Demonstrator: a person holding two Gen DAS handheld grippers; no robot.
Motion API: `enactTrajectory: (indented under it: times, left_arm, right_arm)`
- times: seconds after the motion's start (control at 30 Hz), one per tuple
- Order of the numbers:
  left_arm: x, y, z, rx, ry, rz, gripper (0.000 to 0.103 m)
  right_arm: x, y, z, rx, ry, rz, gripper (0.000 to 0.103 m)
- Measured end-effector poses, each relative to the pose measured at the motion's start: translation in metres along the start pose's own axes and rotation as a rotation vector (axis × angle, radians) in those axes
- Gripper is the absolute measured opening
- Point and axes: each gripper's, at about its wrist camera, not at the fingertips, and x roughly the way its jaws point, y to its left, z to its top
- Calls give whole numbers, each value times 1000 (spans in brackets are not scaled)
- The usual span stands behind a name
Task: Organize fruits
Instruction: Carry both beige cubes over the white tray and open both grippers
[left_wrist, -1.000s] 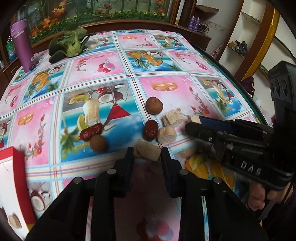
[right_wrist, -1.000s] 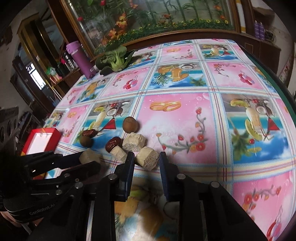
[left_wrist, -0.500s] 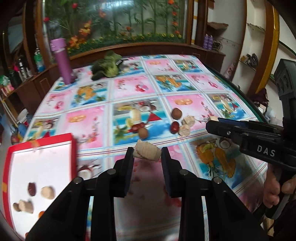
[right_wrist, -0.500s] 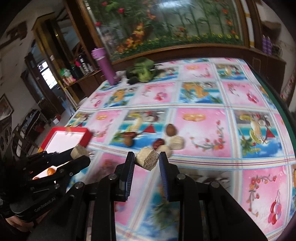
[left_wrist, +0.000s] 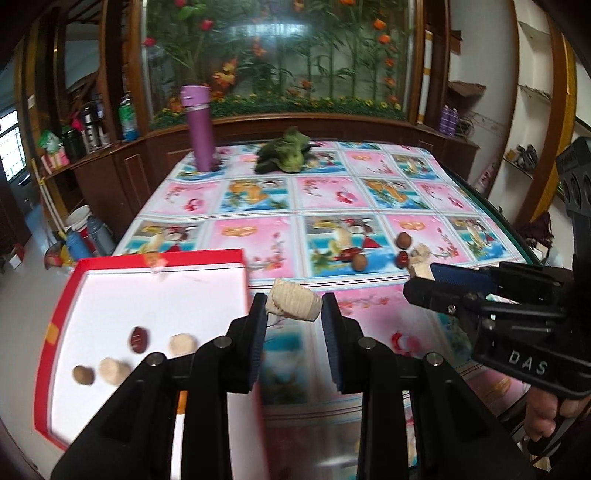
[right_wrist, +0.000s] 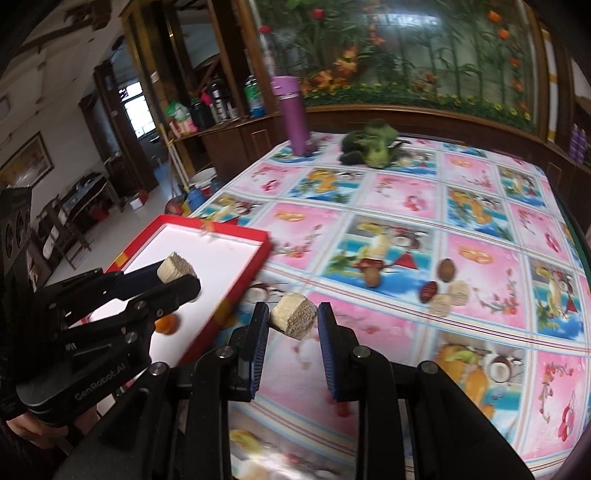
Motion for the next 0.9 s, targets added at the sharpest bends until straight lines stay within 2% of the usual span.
enactTrajectory:
  times: [0.47, 0.9]
  left_arm:
    - [-17, 75, -19, -106, -33, 138, 32]
    - [-17, 112, -31, -155, -24, 183, 32]
  right_arm:
    - [36, 75, 10, -116, 48, 72, 26]
    - [67, 114, 6, -178, 113, 118, 26]
